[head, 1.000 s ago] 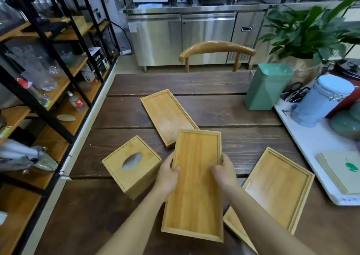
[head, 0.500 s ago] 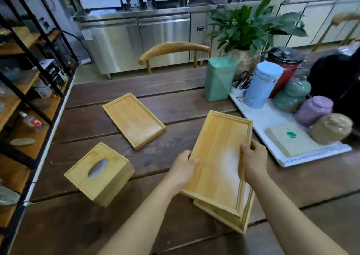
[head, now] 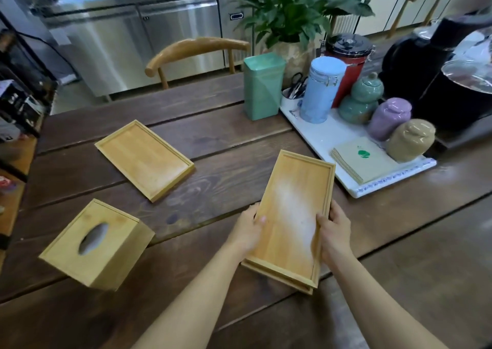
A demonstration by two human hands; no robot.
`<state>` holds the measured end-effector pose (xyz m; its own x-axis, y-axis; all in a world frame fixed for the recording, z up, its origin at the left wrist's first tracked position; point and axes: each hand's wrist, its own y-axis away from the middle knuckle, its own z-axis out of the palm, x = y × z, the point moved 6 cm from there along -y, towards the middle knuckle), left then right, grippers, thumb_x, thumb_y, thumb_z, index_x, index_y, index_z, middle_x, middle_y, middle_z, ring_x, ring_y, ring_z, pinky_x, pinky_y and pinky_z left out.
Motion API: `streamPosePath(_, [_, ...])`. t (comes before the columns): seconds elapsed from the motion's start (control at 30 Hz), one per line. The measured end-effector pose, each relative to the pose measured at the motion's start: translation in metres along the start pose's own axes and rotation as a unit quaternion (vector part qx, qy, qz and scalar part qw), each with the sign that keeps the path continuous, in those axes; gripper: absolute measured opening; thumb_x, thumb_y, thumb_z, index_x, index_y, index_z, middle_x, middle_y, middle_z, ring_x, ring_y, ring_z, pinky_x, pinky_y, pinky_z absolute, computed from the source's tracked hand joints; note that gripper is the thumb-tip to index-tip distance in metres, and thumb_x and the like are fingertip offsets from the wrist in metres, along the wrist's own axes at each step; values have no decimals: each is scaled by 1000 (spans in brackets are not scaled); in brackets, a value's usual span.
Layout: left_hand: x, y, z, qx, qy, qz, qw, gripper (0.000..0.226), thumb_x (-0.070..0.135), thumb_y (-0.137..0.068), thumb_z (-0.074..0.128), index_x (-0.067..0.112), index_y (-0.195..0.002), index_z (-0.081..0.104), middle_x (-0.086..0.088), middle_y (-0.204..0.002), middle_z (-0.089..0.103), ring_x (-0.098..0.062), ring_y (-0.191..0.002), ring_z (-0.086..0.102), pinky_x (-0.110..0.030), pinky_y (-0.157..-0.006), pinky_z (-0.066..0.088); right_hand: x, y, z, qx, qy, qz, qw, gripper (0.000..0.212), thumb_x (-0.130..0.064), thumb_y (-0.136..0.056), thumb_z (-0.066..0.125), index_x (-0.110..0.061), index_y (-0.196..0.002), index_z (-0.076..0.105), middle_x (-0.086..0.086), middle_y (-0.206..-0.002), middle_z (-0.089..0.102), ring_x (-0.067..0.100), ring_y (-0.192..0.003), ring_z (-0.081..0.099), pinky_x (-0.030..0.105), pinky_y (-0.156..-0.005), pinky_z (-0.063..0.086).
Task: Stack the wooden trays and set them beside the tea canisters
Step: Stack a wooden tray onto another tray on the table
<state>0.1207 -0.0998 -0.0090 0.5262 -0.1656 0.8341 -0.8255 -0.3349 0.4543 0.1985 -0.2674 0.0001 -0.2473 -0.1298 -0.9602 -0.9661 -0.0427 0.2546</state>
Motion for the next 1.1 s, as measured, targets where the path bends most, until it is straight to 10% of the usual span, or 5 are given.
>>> streamPosePath(0.67, [-20, -4, 4, 22, 82, -29, 996, 47, 7, -93, 51, 29, -134, 48, 11, -126, 58, -12, -117, 53, -37, -102, 43, 17, -4, 5, -32, 35, 2, 999, 49, 3, -90, 40, -16, -134, 42, -1, -121, 54, 15, -110, 49, 29, -90, 37])
streamPosePath(1.1, [-45, 27, -17, 161, 173, -56, 970, 46, 11, -93, 52, 28, -136, 45, 12, -117, 57, -8, -111, 52, -38, -101, 44, 8, -23, 58, -189, 148, -16, 971, 51, 1, -89, 44, -18, -135, 40, 4, -131, 52, 20, -122, 47, 35, -101, 37])
